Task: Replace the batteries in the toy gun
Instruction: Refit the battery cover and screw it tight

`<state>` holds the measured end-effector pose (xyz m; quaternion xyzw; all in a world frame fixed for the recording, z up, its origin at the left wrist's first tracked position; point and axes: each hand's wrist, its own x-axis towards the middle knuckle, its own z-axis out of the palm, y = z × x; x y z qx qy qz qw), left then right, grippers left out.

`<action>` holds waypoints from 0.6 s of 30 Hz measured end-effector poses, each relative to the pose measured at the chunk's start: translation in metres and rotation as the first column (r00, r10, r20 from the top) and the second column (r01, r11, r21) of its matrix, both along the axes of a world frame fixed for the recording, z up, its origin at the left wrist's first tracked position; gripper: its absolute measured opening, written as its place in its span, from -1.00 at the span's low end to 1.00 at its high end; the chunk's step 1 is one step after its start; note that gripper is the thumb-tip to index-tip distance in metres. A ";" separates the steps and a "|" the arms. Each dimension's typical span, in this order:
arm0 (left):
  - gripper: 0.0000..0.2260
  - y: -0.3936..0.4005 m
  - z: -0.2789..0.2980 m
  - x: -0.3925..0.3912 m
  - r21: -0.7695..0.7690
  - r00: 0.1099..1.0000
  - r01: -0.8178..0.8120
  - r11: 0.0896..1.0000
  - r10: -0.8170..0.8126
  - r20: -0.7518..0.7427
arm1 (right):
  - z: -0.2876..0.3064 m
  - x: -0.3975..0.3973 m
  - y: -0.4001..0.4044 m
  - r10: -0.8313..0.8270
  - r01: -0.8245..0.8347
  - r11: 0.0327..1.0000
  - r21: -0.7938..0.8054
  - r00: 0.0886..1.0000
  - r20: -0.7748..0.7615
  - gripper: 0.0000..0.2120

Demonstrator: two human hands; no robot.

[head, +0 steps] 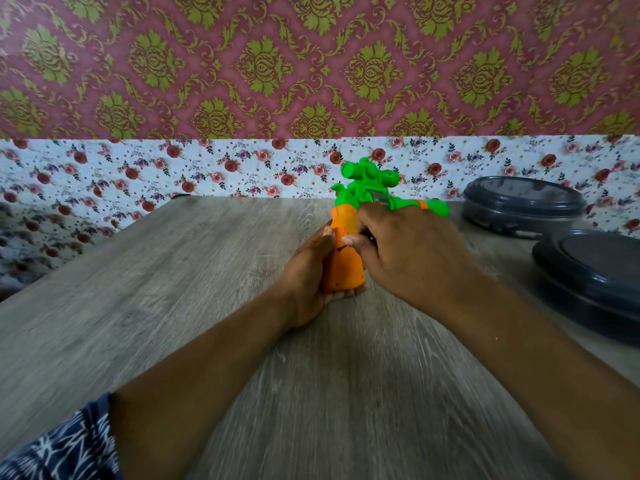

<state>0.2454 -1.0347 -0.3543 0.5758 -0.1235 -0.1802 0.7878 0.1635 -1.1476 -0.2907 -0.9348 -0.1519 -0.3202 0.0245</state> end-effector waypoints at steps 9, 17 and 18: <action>-0.74 0.001 0.000 0.000 -0.009 0.998 0.042 0.999 -0.041 0.041 | 0.002 0.003 -0.002 0.064 -0.044 0.992 0.116 0.982 -0.176 -0.83; -0.71 0.001 0.001 -0.002 -0.029 1.000 0.020 0.999 -0.019 0.022 | 0.001 0.003 -0.003 0.001 0.000 1.000 0.022 1.000 -0.027 -0.85; -0.69 0.001 0.000 -0.002 -0.027 1.000 0.017 0.999 -0.017 0.021 | 0.000 0.003 -0.001 -0.012 0.012 1.000 0.012 1.000 -0.004 -0.84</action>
